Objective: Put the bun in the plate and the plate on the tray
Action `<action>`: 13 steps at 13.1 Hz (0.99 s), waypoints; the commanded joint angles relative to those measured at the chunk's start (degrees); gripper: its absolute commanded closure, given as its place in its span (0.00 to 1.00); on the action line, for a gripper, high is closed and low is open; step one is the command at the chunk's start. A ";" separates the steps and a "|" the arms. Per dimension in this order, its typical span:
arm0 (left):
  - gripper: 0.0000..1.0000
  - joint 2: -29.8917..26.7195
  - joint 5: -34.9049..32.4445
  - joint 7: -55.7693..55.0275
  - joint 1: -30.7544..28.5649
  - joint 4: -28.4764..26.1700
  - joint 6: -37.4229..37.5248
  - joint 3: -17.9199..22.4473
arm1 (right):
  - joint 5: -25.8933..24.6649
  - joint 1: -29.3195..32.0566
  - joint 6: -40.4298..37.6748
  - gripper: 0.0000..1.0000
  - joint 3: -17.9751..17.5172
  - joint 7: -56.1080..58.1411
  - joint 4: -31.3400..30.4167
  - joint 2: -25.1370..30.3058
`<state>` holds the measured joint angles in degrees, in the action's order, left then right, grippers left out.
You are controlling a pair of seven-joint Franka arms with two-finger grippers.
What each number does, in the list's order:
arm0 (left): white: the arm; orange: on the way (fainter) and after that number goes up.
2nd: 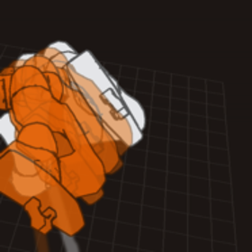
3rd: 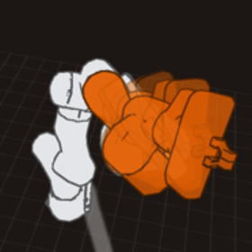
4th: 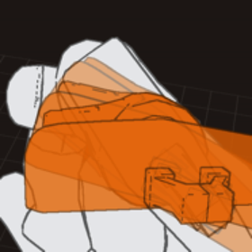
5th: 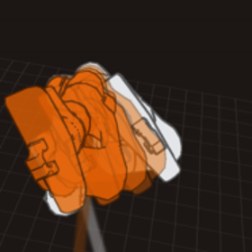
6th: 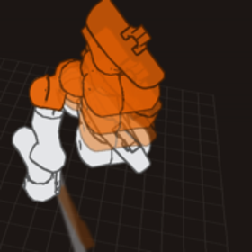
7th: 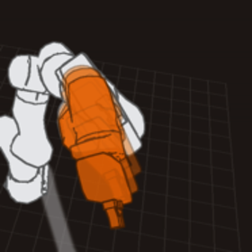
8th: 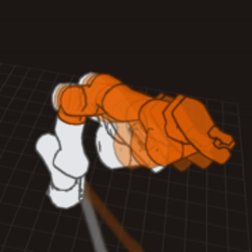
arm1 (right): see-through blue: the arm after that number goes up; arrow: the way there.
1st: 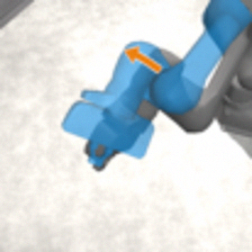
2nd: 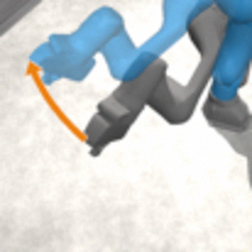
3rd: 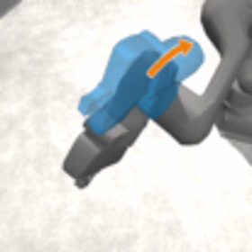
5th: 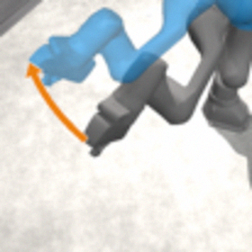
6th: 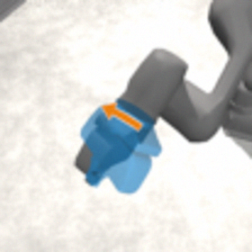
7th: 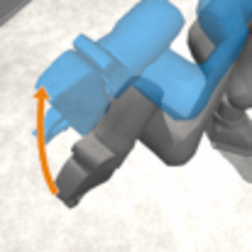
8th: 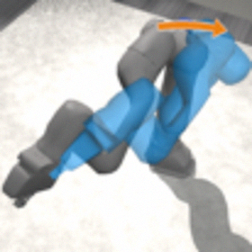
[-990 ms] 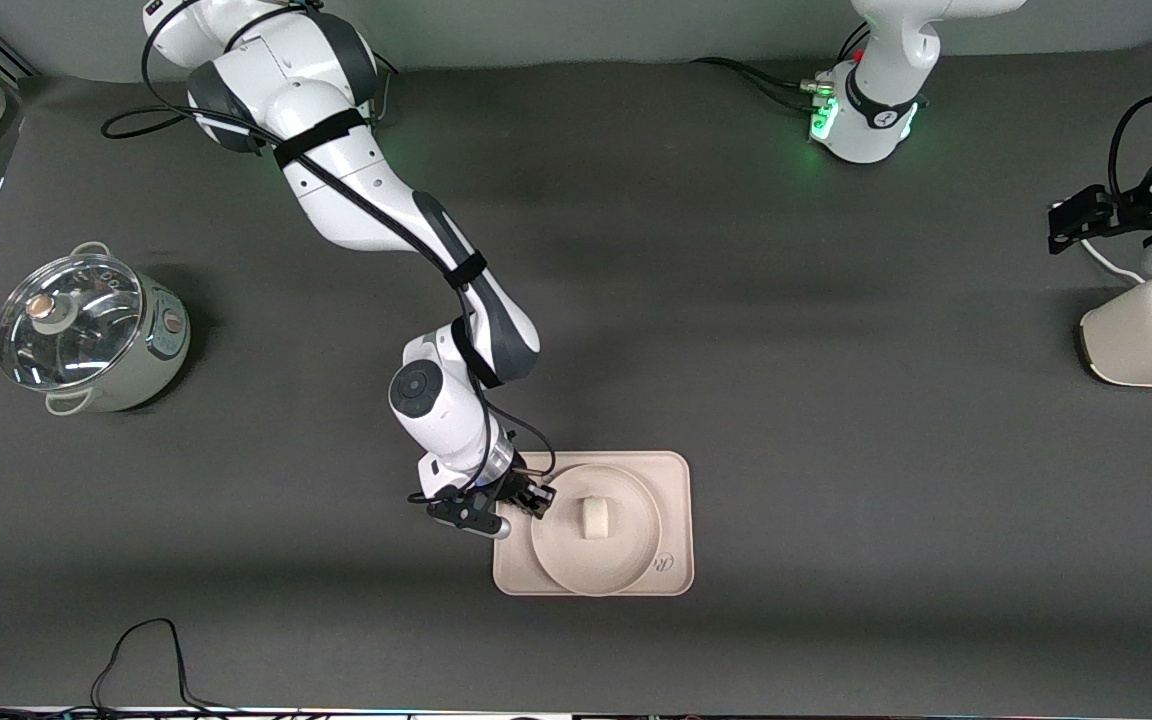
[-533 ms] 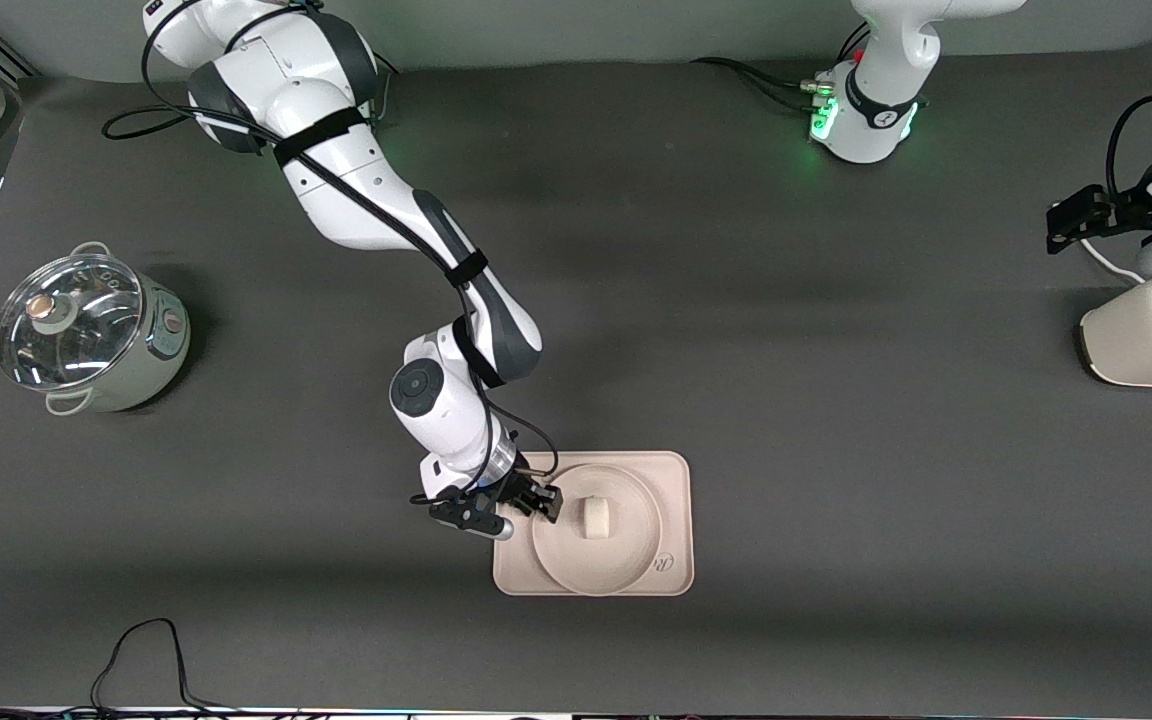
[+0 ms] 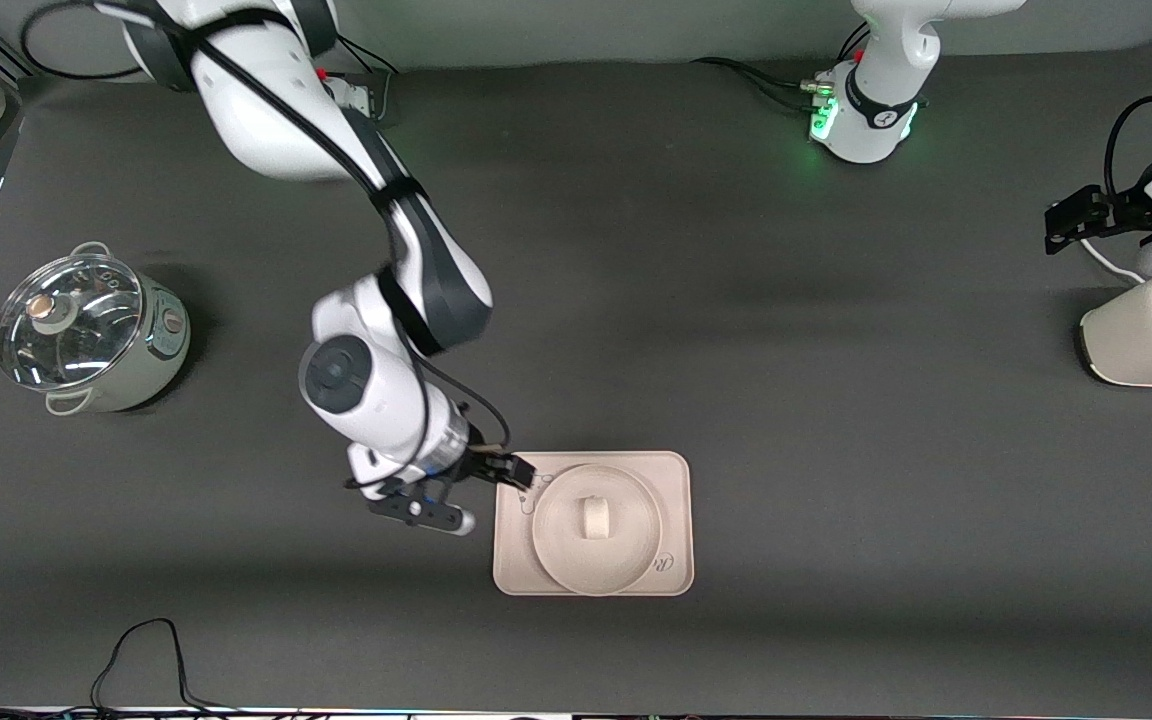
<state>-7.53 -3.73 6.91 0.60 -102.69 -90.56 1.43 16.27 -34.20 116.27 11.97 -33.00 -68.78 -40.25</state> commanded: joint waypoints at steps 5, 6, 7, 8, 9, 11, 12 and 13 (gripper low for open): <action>0.00 -0.20 0.30 0.12 0.11 0.20 -1.20 0.16 | -4.05 12.90 -22.12 0.00 -1.07 15.39 -11.54 25.01; 0.00 -0.29 0.30 0.12 0.02 0.20 -1.63 0.16 | -6.05 15.10 -24.05 0.00 -1.16 17.51 -12.08 26.87; 0.00 -0.47 0.30 0.12 -0.24 0.20 -2.77 0.24 | -8.16 17.21 -26.07 0.00 -2.03 20.14 -12.34 28.63; 0.00 -0.64 0.30 0.03 -0.33 0.29 -3.74 0.33 | -9.14 20.02 -27.57 0.00 -2.73 23.13 -12.35 29.95; 0.00 -0.90 0.30 -0.05 -0.42 0.29 -4.70 0.51 | -10.28 21.87 -28.55 0.00 -2.91 25.42 -12.78 31.09; 0.00 -1.17 0.30 -0.05 -0.51 0.38 -4.80 0.60 | -13.27 24.52 -28.03 0.00 -3.00 29.38 -16.63 34.25; 0.00 -1.17 0.30 -0.32 -0.51 0.47 -4.71 0.60 | -14.06 24.79 -28.03 0.00 -2.92 29.57 -17.35 35.14; 0.00 -1.17 1.17 -1.80 -0.42 0.56 -4.71 0.60 | -15.72 24.79 -28.03 0.00 -2.65 29.84 -17.36 35.24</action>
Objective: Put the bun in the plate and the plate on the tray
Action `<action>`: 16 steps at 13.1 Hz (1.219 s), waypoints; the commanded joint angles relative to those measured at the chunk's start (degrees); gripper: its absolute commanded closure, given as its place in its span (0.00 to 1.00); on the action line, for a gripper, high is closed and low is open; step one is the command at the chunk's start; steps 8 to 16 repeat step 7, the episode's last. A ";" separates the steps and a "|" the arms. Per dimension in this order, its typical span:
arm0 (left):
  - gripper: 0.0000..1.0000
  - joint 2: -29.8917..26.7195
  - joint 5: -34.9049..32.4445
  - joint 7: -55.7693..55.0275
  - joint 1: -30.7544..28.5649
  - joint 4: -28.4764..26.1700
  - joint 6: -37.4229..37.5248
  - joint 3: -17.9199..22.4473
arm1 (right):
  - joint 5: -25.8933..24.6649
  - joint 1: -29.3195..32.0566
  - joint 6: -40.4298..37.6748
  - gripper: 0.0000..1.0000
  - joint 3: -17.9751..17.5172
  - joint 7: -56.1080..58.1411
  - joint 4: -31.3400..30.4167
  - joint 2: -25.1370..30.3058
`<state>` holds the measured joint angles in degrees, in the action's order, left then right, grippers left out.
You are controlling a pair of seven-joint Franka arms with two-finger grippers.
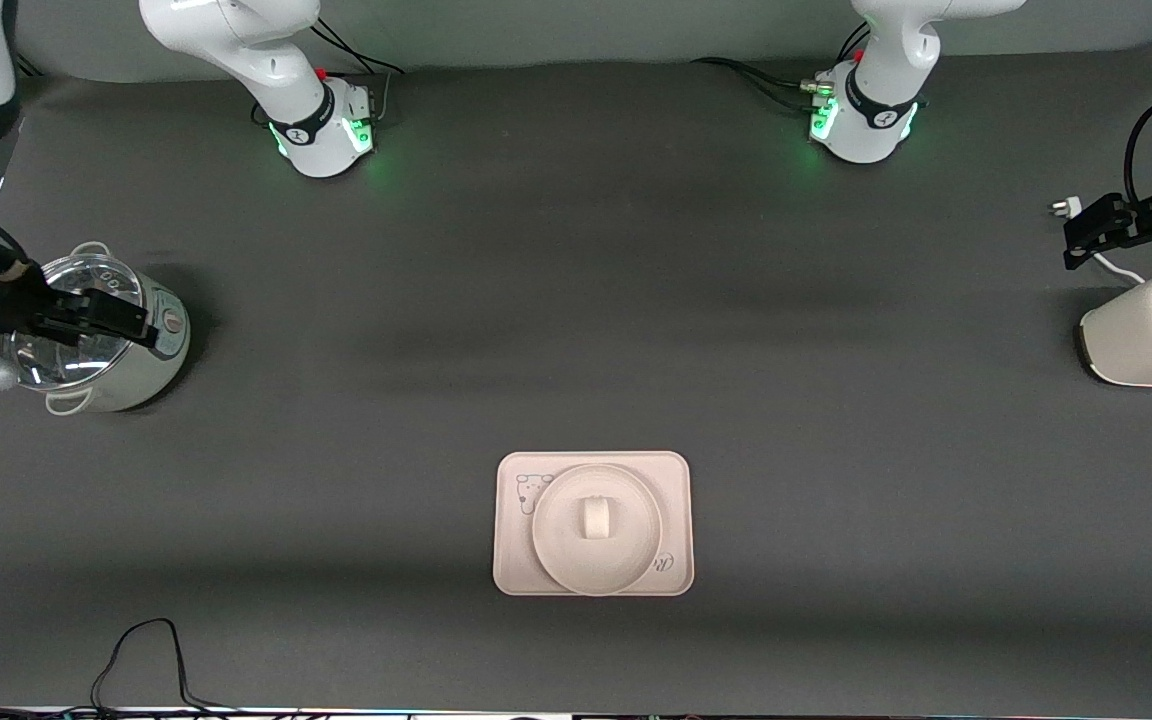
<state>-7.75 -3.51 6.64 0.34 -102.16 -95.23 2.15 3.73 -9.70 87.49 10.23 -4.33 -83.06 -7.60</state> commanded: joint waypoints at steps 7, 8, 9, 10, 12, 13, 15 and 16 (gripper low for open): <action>0.00 -0.61 1.49 -2.95 0.54 1.17 2.95 -0.56 | -3.82 0.29 1.81 0.00 0.93 4.94 -4.39 3.74; 0.00 -0.61 1.49 -2.95 0.54 1.17 2.95 -0.56 | -3.82 0.29 1.81 0.00 0.93 4.94 -4.39 3.74; 0.00 -0.61 1.49 -2.95 0.54 1.17 2.95 -0.56 | -3.82 0.29 1.81 0.00 0.93 4.94 -4.39 3.74; 0.00 -0.61 1.49 -2.95 0.54 1.17 2.95 -0.56 | -3.82 0.29 1.81 0.00 0.93 4.94 -4.39 3.74; 0.00 -0.61 1.49 -2.95 0.54 1.17 2.95 -0.56 | -3.82 0.29 1.81 0.00 0.93 4.94 -4.39 3.74; 0.00 -0.61 1.49 -2.95 0.54 1.17 2.95 -0.56 | -3.82 0.29 1.81 0.00 0.93 4.94 -4.39 3.74; 0.00 -0.61 1.49 -2.95 0.54 1.17 2.95 -0.56 | -3.82 0.29 1.81 0.00 0.93 4.94 -4.39 3.74; 0.00 -0.61 1.49 -2.95 0.54 1.17 2.95 -0.56 | -3.82 0.29 1.81 0.00 0.93 4.94 -4.39 3.74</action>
